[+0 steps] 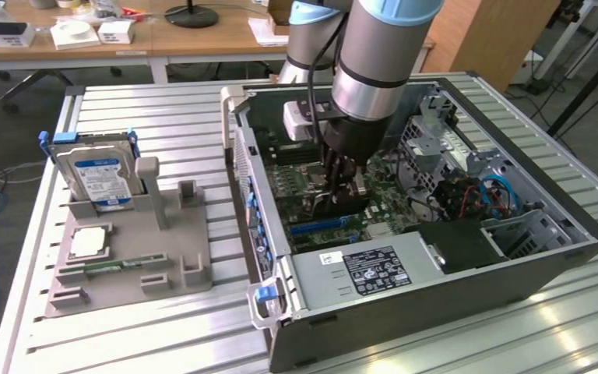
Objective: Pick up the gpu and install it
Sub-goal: 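Insert the gpu into the slot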
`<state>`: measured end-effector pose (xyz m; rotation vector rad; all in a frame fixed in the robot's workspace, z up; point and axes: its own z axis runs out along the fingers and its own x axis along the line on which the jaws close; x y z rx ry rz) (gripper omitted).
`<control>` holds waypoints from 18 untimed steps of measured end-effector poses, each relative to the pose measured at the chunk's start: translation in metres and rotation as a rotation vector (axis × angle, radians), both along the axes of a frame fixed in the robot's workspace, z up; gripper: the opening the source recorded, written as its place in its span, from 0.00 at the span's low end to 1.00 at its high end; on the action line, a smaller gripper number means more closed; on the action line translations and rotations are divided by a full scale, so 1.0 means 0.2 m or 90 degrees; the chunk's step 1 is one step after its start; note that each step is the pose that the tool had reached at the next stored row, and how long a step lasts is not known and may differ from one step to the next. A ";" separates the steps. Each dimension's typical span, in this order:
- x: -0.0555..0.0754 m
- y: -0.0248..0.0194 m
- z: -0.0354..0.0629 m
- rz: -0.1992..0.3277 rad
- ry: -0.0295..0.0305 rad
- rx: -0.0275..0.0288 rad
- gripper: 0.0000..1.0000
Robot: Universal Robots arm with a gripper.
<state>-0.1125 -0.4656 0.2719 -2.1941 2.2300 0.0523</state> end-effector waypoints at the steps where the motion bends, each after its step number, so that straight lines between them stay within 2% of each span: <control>1: 0.00 0.000 0.000 0.000 0.0000 -0.0001 0.26; 18: 0.00 0.000 -0.007 0.000 0.0000 0.0001 0.26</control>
